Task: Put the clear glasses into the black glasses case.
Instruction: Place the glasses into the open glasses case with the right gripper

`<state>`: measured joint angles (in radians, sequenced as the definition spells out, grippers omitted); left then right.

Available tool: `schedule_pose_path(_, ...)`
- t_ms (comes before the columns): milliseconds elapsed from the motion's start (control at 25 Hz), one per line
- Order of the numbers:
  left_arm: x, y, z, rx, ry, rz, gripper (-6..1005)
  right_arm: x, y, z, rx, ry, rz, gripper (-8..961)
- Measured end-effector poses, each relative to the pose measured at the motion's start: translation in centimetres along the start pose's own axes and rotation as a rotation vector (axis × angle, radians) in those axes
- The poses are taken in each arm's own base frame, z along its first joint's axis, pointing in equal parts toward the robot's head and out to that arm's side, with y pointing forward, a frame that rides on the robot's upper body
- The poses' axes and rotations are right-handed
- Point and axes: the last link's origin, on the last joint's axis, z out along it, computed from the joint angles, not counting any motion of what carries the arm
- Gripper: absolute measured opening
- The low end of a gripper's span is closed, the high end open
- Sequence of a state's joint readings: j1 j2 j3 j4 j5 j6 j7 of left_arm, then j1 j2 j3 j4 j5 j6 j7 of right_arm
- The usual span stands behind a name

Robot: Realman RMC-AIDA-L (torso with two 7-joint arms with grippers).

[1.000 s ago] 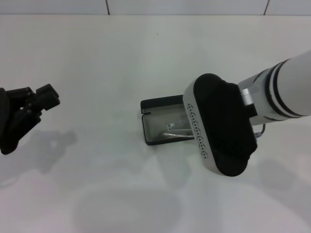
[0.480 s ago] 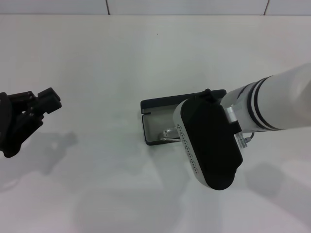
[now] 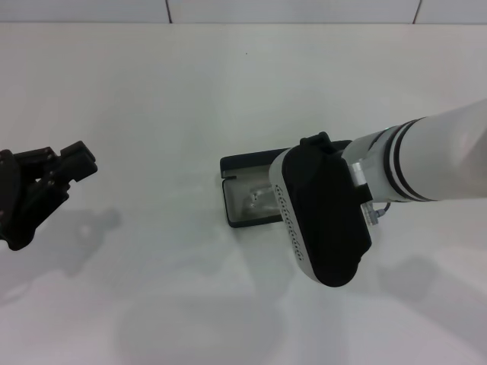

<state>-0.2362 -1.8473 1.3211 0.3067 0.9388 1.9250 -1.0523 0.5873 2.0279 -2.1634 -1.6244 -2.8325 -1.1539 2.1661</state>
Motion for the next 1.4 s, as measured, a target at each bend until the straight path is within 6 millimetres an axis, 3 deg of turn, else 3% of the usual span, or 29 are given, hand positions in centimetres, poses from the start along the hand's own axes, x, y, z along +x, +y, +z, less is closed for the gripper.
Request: schedule_pose_path(1400, -0.72, 0.76, -0.85, 0.029, 0.004, -0.003, 97, -0.2, 0.45, 0.73, 0.057, -0.013, 0.008, 115)
